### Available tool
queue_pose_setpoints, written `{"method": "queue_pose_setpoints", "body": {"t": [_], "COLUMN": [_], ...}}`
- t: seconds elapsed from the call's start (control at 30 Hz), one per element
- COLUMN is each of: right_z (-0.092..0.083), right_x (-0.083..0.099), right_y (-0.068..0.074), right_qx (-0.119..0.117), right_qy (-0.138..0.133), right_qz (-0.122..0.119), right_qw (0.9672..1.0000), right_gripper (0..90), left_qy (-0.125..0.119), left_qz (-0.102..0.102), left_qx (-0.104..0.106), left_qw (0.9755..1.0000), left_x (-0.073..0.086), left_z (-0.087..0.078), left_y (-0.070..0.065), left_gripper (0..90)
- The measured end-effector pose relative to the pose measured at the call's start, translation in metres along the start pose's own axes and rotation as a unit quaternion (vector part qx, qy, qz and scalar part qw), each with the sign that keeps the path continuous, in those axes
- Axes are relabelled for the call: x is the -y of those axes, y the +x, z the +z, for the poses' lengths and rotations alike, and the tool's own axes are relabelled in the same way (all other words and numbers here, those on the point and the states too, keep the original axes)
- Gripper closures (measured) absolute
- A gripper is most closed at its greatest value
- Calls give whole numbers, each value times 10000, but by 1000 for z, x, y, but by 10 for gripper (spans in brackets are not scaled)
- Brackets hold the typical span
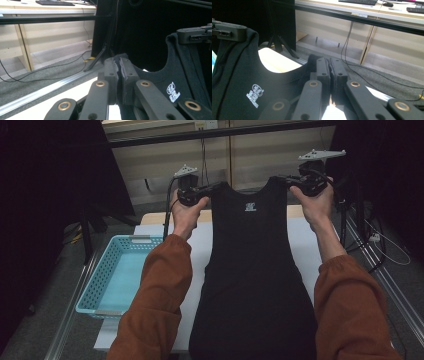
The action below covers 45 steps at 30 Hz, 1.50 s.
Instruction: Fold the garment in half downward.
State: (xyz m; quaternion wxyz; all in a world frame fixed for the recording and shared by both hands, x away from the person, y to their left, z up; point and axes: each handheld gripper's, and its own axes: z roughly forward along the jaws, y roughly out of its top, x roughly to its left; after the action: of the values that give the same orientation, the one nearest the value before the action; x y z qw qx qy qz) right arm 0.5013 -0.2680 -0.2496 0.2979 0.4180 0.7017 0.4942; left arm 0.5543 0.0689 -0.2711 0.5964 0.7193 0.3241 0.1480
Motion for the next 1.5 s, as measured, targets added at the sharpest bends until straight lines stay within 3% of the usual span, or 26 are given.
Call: {"method": "queue_pose_setpoints", "body": {"t": [0.07, 0.13, 0.4, 0.5, 0.6, 0.77, 0.83, 0.97, 1.17, 1.27, 1.5], "right_z": [0, 0, -5, -4, -3, -7, -9, -14, -15, -17, -37], "right_x": [-3, -5, -20, -26, -32, -52, -60, -72, -54, -40, -23], "right_y": [1, 1, 1, 0, 0, -1, 0, 5, 10, 12, 23], "right_qx": [31, 9, 232, 268, 300, 318, 337, 302, 219, 181, 81], "right_qy": [9, -48, -95, -168, -163, -311, -342, -455, -406, -390, -516], "right_qz": [-35, -14, -77, -25, -62, -25, -56, -159, -166, -99, -77], "right_qw": [10000, 10000, 9997, 9995, 9994, 9990, 9988, 9984, 9988, 9990, 9986], "right_gripper": [872, 873, 875, 875, 876, 876, 876, 877, 877, 877, 877], "left_qy": [-8, -17, -75, -168, -150, -266, -270, -400, -355, -222, -222], "left_qz": [49, -57, 146, 83, 164, 118, 246, 204, 51, 149, 300], "left_qx": [-4, 7, -64, -21, -58, -92, -187, -93, -78, -130, 42], "left_qw": [10000, 10000, 9998, 9998, 9997, 9995, 9992, 9989, 9993, 9996, 9993], "left_x": [-2, -3, -22, -30, -38, -50, -57, -61, -40, -33, -22], "left_z": [-1, -1, 0, 1, 2, -1, -3, -11, -17, -24, -42], "left_y": [-1, -3, -7, -7, -6, -4, -5, -6, -8, -13, -33], "left_gripper": [855, 855, 856, 855, 855, 855, 855, 856, 855, 855, 855]}}
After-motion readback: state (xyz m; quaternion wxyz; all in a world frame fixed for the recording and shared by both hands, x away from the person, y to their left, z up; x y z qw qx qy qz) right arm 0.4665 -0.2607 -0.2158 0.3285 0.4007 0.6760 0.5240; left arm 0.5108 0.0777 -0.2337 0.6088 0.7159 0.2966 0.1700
